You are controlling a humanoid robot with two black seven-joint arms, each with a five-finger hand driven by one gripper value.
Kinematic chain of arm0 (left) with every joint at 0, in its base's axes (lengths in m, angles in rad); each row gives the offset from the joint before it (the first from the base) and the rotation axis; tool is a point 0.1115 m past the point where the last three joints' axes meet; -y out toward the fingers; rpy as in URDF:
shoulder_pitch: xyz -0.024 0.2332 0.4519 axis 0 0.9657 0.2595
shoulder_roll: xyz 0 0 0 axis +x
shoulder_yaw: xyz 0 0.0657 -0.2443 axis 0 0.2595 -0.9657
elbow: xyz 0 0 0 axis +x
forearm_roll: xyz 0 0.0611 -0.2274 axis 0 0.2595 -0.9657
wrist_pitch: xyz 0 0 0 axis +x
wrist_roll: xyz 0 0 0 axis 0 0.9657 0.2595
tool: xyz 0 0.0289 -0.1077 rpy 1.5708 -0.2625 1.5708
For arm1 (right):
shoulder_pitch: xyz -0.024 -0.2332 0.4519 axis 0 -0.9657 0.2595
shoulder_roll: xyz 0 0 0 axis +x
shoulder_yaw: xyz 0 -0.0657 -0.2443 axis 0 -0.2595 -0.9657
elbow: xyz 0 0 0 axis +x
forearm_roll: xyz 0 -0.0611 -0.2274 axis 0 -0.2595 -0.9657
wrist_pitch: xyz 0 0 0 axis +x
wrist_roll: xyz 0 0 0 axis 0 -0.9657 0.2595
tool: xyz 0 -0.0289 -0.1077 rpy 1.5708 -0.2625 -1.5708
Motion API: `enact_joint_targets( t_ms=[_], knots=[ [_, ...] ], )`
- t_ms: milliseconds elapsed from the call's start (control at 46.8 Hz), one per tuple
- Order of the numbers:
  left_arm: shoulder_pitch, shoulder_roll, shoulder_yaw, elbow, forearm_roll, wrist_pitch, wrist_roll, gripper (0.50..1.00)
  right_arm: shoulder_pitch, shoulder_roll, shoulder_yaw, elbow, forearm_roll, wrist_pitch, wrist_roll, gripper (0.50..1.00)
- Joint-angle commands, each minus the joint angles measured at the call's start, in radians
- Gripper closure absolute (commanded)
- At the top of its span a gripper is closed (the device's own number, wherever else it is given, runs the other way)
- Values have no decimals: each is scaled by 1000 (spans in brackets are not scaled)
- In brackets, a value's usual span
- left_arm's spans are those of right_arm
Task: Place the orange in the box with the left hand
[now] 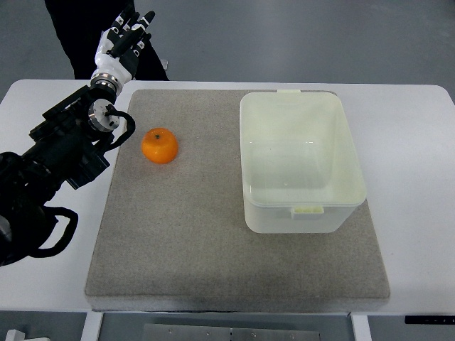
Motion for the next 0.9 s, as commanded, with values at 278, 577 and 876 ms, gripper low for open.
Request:
enact_joint_targets(
  t_ms=[278,577,876],
  knots=[
    [-3,2,0,0,-4,0,-9,576,1,0,0,0,0,0,0,556],
    [0,0,0,-2,-4,0,-9,542,-1,0,0,0,0,0,0,556],
    [2,0,0,-2,-5,0,-9,510,-1,0,0,0,0,0,0,556]
  ],
)
